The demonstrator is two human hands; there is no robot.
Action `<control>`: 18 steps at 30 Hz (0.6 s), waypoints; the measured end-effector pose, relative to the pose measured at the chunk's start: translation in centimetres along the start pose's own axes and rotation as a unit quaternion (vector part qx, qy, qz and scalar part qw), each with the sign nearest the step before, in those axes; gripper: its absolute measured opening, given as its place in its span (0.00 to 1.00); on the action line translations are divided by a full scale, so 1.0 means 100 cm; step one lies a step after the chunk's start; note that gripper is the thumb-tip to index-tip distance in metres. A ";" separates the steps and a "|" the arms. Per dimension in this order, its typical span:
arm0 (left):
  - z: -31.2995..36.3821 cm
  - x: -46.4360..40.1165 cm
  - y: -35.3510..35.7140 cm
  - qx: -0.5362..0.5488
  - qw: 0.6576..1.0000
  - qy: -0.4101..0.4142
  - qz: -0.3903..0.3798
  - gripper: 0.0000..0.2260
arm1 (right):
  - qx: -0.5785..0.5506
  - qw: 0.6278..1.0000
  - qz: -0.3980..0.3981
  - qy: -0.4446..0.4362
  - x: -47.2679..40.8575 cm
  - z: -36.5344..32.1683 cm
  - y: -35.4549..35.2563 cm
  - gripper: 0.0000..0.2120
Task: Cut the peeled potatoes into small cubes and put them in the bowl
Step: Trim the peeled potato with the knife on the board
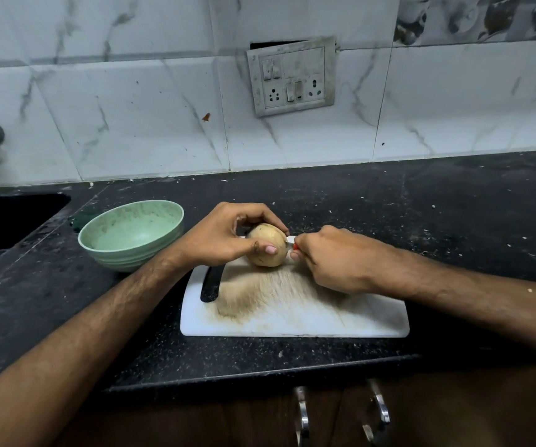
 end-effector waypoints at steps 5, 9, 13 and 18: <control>-0.008 0.001 0.002 0.055 0.998 -0.009 0.019 0.12 | 0.020 0.999 -0.025 -0.008 -0.005 -0.003 -0.009 0.08; -0.010 0.003 0.003 0.076 0.997 -0.013 0.025 0.13 | 0.018 0.999 -0.031 -0.012 -0.006 -0.005 -0.010 0.11; -0.005 0.001 0.003 0.050 0.999 -0.014 0.015 0.13 | 0.015 1.000 0.001 -0.010 0.000 -0.002 -0.001 0.07; -0.011 0.013 0.007 0.143 0.989 -0.045 0.022 0.21 | 0.055 0.997 0.035 -0.029 0.004 -0.005 0.018 0.10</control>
Point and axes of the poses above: each hand's wrist, its own x-axis away from the middle knuckle, its own y-axis out of the palm, z = x × y, the point moved 2 cm from there along -x, towards the middle knuckle, and after that the axes turned 13 degrees about y, right-handed, at the moved point
